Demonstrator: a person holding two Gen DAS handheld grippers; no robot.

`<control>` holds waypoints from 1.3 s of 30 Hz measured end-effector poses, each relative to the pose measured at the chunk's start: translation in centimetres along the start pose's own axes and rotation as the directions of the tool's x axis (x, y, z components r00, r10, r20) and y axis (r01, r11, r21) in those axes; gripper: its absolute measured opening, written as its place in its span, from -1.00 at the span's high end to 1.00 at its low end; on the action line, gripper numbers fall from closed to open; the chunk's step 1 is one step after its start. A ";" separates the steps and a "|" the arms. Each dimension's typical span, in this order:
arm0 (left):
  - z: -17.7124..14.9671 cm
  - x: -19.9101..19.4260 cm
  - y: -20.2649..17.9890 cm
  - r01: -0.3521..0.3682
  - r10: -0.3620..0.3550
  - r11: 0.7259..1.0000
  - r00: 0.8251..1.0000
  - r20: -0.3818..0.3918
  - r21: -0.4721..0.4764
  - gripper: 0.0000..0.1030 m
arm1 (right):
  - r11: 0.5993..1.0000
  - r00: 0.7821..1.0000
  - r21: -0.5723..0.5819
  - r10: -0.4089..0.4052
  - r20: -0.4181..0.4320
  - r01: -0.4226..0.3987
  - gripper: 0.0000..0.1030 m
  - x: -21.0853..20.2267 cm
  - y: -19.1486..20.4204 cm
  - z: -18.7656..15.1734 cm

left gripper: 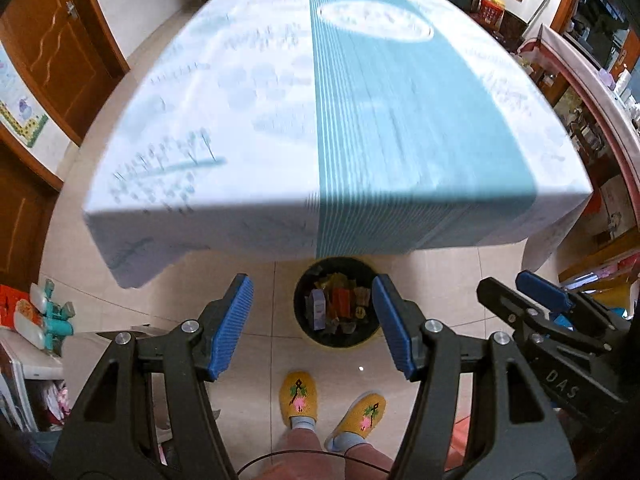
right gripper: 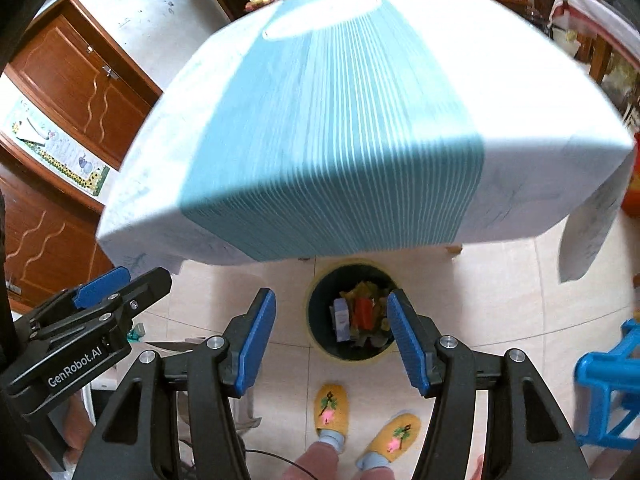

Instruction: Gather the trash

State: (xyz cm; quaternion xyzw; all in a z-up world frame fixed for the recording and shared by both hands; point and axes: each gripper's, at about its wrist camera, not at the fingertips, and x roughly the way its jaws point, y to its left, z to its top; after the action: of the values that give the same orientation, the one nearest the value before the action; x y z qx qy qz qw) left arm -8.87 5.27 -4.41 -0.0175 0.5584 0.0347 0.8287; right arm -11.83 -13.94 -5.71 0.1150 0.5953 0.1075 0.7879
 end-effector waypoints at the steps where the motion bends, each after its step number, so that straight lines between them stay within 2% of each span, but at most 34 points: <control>1: 0.4 -1.0 -0.1 -0.001 0.001 1.000 1.000 0.005 -0.001 -0.15 | 1.000 1.000 -0.001 0.004 0.006 -0.004 -0.15 -1.4 0.4 0.6; 9: 3.5 -9.6 -1.6 -0.018 0.017 1.000 0.995 0.094 0.008 -0.15 | 1.000 0.995 -0.011 0.017 0.093 -0.016 -0.17 -9.7 2.4 4.7; 16: 5.6 -13.7 -2.7 -0.014 0.017 1.000 0.986 0.167 -0.017 -0.15 | 1.000 0.988 -0.020 0.018 0.156 -0.015 -0.23 -14.8 2.8 6.7; 25: 6.2 -14.7 -3.6 -0.016 0.022 0.999 0.979 0.202 -0.031 -0.15 | 0.999 0.979 -0.046 0.000 0.203 0.009 -0.26 -16.0 3.2 6.5; 39: 6.3 -14.6 -3.7 -0.012 0.019 0.999 0.980 0.200 -0.033 -0.15 | 0.998 0.979 -0.057 0.000 0.206 0.012 -0.26 -15.6 3.5 6.7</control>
State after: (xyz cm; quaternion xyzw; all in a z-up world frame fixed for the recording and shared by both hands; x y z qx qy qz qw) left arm -8.23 1.49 11.43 -0.0226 0.4718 0.0514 0.8799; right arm -9.72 -15.70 11.40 0.1010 0.5075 0.1099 0.8486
